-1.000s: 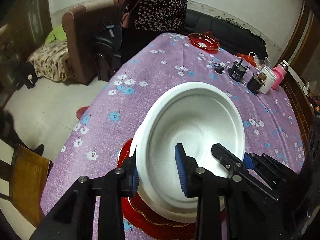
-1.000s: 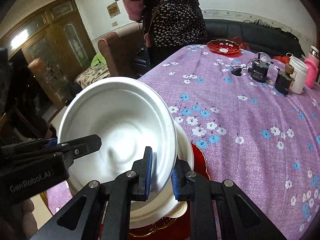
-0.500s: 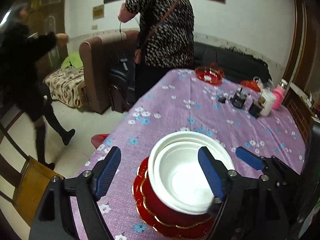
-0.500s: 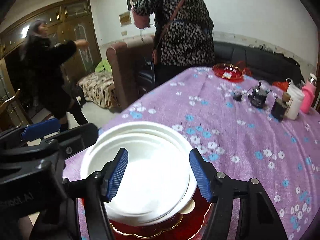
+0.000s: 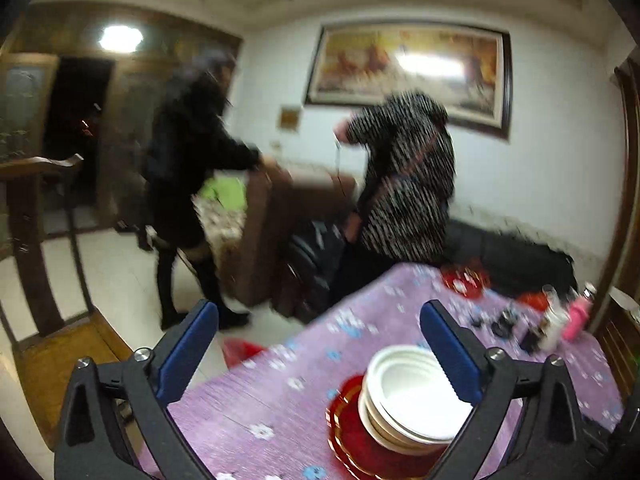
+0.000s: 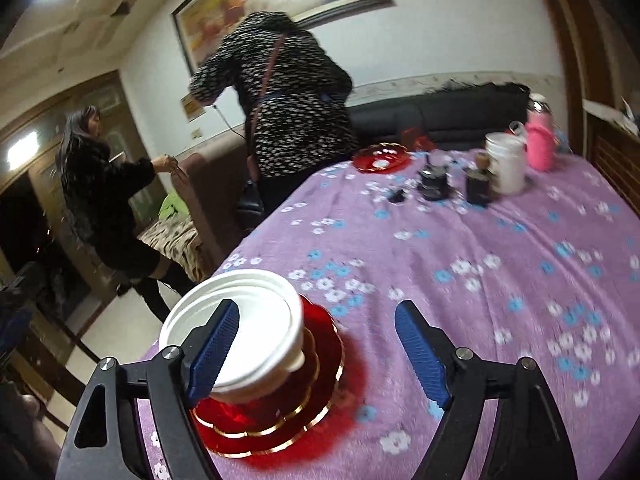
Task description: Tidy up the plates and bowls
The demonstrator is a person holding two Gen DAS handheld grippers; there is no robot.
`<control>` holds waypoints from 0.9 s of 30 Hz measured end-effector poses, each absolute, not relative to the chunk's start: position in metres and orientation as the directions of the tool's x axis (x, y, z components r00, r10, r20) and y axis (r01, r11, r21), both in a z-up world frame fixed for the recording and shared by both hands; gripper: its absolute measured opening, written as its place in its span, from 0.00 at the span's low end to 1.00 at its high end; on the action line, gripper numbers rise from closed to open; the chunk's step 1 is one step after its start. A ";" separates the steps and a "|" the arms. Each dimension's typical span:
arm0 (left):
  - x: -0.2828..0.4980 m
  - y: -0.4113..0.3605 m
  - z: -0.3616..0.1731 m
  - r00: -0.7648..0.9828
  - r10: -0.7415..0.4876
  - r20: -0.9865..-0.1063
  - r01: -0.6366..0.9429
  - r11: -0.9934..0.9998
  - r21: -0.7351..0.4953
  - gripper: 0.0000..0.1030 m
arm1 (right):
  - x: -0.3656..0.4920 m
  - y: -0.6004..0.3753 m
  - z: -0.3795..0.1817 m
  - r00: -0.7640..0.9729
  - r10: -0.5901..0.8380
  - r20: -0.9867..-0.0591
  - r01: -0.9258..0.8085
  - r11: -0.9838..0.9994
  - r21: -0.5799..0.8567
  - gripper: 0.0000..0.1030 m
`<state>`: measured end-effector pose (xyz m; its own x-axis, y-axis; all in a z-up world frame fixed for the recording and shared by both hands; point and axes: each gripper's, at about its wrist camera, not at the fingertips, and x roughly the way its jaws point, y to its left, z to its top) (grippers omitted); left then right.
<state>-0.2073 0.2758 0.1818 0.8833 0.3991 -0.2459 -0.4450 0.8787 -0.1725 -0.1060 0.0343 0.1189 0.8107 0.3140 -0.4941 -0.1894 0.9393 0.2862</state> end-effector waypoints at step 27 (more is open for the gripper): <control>-0.174 0.243 0.131 0.749 0.333 -0.572 -0.428 0.903 -0.034 1.00 | -0.148 0.086 0.081 0.744 0.342 -0.574 -0.295 0.939 0.177 0.84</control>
